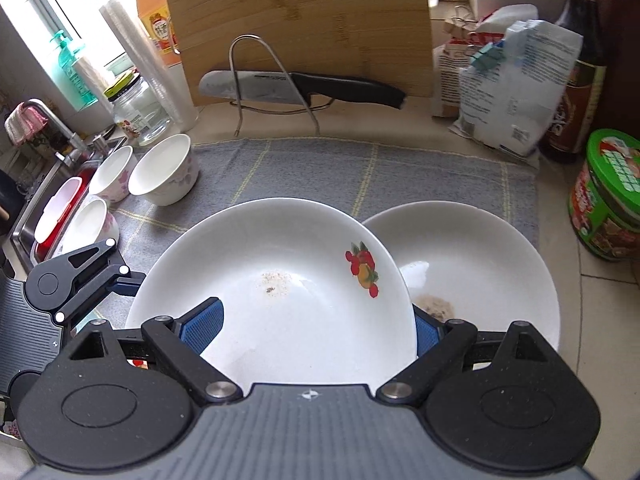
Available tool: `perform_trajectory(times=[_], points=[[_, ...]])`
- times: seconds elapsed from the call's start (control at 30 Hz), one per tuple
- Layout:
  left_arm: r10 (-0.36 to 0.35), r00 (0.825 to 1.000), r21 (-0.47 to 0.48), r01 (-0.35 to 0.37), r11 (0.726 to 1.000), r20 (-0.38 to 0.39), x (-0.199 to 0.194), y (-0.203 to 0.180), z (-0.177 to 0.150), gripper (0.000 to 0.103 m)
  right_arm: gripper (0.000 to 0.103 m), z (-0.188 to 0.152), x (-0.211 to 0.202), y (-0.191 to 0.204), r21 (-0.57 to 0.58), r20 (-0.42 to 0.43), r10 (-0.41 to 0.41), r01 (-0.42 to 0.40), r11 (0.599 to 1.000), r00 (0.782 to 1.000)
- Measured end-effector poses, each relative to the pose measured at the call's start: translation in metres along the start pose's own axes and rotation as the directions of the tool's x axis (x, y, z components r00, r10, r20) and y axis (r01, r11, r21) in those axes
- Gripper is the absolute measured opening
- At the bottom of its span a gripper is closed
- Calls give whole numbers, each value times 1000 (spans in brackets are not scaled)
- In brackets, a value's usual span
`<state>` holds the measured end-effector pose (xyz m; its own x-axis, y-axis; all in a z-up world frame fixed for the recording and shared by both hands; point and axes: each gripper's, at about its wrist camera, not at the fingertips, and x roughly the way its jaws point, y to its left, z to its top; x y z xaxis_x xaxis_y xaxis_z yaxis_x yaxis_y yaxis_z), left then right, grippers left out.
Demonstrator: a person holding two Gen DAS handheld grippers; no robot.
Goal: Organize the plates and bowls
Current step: 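Lower the white flower plate onto the plate stack with both tools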
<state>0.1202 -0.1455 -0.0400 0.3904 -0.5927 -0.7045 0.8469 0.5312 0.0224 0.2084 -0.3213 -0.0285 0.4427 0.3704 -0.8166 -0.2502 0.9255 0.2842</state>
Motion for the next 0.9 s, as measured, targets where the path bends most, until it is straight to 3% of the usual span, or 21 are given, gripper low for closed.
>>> perform_trajectory(times=[0.33,0.9], points=[[-84,996,50,84,995,5,33,-5,22,101,96,-17,-18,-36,92,20,-86,84,992,996],[-97,995,29,97,995,-27,59,-5,37,101,96,-20,-11,-60,131,8,-100,98,987,995]])
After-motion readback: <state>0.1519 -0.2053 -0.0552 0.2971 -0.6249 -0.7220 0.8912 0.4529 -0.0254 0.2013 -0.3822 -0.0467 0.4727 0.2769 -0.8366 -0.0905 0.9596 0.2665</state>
